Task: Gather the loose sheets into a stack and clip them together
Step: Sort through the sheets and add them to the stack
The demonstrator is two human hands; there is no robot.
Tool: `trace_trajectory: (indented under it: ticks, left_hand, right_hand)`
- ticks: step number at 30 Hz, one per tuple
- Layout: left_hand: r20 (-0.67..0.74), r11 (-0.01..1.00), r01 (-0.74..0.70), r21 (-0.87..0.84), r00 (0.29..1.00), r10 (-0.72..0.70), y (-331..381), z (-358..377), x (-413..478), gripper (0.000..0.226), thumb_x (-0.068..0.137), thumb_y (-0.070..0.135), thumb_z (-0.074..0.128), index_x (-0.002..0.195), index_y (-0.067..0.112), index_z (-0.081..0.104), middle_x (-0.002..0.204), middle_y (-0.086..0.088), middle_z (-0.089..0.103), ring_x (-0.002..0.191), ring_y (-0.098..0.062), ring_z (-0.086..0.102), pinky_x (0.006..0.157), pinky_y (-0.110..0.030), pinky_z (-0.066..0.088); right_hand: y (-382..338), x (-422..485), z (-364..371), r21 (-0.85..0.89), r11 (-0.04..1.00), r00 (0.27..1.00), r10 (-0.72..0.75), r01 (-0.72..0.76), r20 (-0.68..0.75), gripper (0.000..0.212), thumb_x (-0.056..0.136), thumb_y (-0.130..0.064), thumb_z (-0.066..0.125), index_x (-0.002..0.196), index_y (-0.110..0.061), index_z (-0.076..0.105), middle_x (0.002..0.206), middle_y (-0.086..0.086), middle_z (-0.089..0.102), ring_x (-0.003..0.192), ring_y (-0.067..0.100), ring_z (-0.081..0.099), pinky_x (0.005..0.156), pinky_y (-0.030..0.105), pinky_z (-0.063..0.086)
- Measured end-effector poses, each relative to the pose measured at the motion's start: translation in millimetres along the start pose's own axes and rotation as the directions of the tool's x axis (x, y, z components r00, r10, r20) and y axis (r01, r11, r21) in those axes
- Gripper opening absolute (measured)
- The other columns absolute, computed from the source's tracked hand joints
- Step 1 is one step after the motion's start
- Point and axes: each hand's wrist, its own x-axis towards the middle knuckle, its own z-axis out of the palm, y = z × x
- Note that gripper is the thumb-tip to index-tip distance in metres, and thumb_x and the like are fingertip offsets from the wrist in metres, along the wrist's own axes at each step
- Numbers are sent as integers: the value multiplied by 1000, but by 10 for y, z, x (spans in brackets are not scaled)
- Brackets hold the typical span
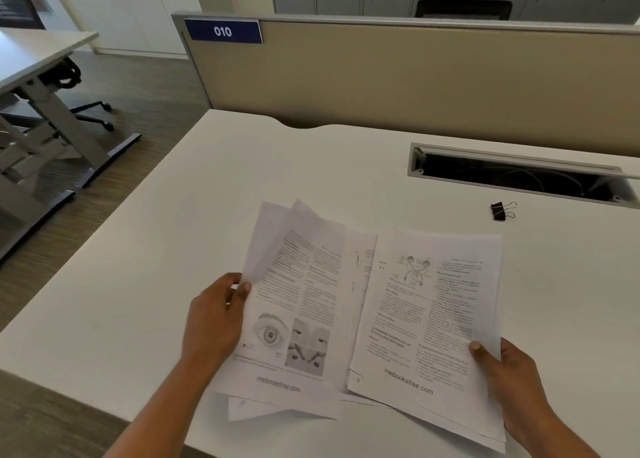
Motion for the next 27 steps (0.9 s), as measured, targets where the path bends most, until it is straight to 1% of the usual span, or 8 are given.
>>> trace_trajectory:
  ticks: [6,10,13,16,17,21,24,27]
  left_hand:
    - [-202,986,19,-166,978,-53,33,-635,-6,11,100,25,58,98,28,68,80,-7,75,74,-29,73,70,-39,55]
    - [-259,929,59,-365,952,-162,142,-912,-38,13,98,34,60,90,39,69,74,4,79,78,-28,75,77,-45,60]
    - [-203,855,67,-515,959,-198,277,-871,-82,10,96,29,64,91,35,71,77,11,80,75,-25,76,78,-46,61]
    - [-91,781,83,-619,980,-176,453,-657,-142,5,96,20,65,94,21,70,79,3,81,62,-14,76,60,-35,64]
    - [-50,756,101,-647,983,-174,526,-561,-174,4,95,18,65,96,17,69,82,-1,81,62,-15,75,59,-34,64]
    - [80,675,162,-720,985,-151,756,-153,-277,5,95,14,64,95,15,69,87,-11,81,74,-27,75,73,-43,63]
    - [157,679,188,-710,982,-107,917,82,-365,8,97,16,62,100,13,70,89,-8,82,77,-27,78,72,-43,64]
    - [180,735,192,-650,979,-96,955,280,-397,8,97,22,64,101,20,71,95,-4,81,84,-29,78,75,-45,64]
  right_hand:
    - [-23,-19,1,10,999,999,33,-32,-16,17,94,-11,62,108,-6,68,101,15,75,88,34,72,85,50,57]
    - [-134,-74,-1,9,999,999,33,-33,2,12,95,-10,60,102,-9,69,94,7,76,83,29,72,64,31,56]
    - [-260,-105,-3,-3,1000,1000,-4,4,10,10,95,-11,61,99,-12,70,87,1,77,76,24,74,56,26,55]
    - [-391,-145,43,-6,999,998,-49,49,45,11,94,-13,62,99,-13,71,83,-2,79,70,19,76,56,26,57]
    - [-433,-169,65,0,998,996,-62,62,60,11,94,-13,62,100,-14,71,81,-3,80,69,18,76,55,25,57]
    - [-590,-313,151,50,995,984,-88,81,156,10,93,-16,65,100,-13,71,86,2,80,71,20,76,56,28,58]
    - [-707,-433,175,93,991,967,-115,96,228,15,83,-10,75,97,-6,72,84,12,79,67,24,75,54,30,56]
    - [-803,-510,156,114,990,961,-106,79,257,8,89,-1,64,94,-4,70,71,11,76,54,21,71,47,26,53]
